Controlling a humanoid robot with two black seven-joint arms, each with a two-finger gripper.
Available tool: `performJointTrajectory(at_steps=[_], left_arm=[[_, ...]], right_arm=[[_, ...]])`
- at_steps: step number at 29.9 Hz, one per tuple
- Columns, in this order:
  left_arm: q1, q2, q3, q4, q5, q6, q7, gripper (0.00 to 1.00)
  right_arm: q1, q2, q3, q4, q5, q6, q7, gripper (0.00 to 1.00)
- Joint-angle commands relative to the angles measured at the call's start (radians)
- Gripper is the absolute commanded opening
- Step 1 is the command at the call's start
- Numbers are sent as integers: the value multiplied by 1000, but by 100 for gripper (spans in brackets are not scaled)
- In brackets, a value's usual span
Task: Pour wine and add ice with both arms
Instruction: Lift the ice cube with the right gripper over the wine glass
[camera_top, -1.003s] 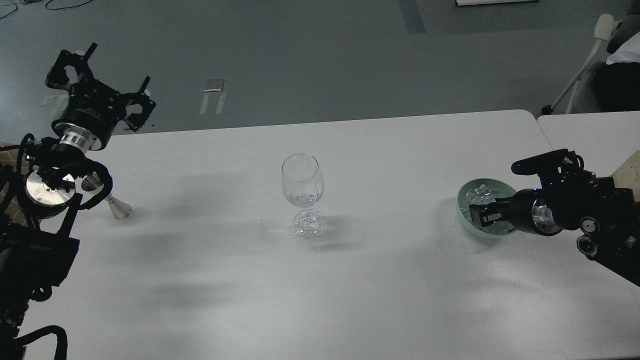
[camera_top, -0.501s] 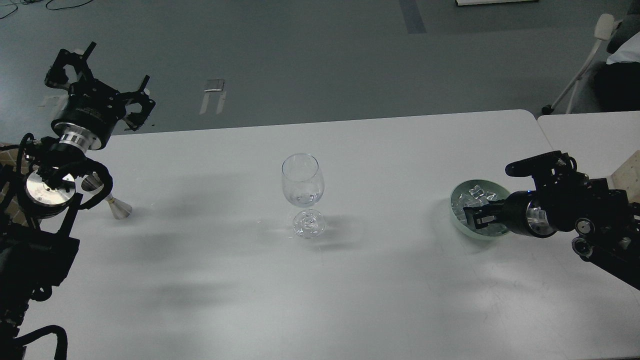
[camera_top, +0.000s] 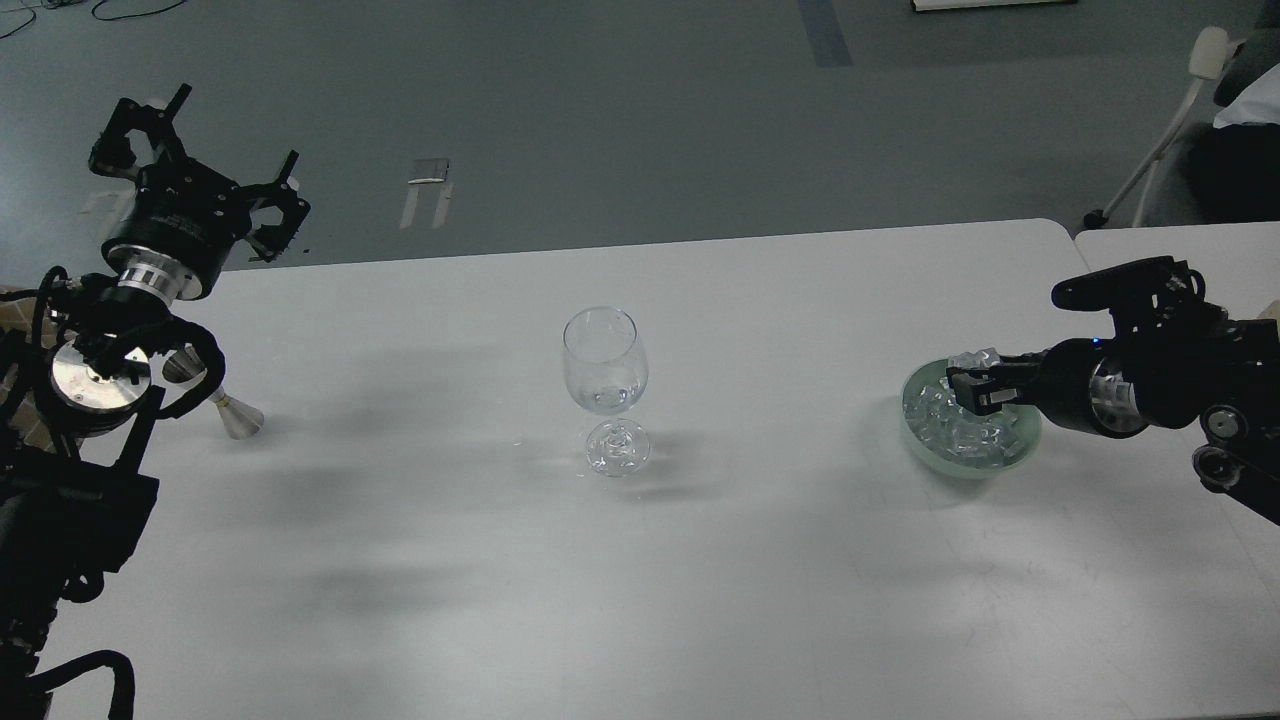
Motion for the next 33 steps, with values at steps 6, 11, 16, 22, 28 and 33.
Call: performJointTrajectory(at_steps=[6,11,16,22,28,33], left_arm=[[-5,2,1,-1,1,2,0,98],[-8,8,1,-3,1,2,0,98],[-9,10,1,-9,1,6,2,98],[-9,11,0,-14,1,9,2,98],[-11,13,1,-14,1,9,2,98],[-9,28,1,-14,1,8,2,98]], right_arm=[[-1,3,99,74,1,0,0,20],[5,78,115,142,1,0,-11,20],[43,176,132,168,-1,0,-12,20],[98,286,129,165,-6,0,-14,20],[133,406,119,160,-10,0,-43,20],[146,484,116,151,-28,0,-58,20]])
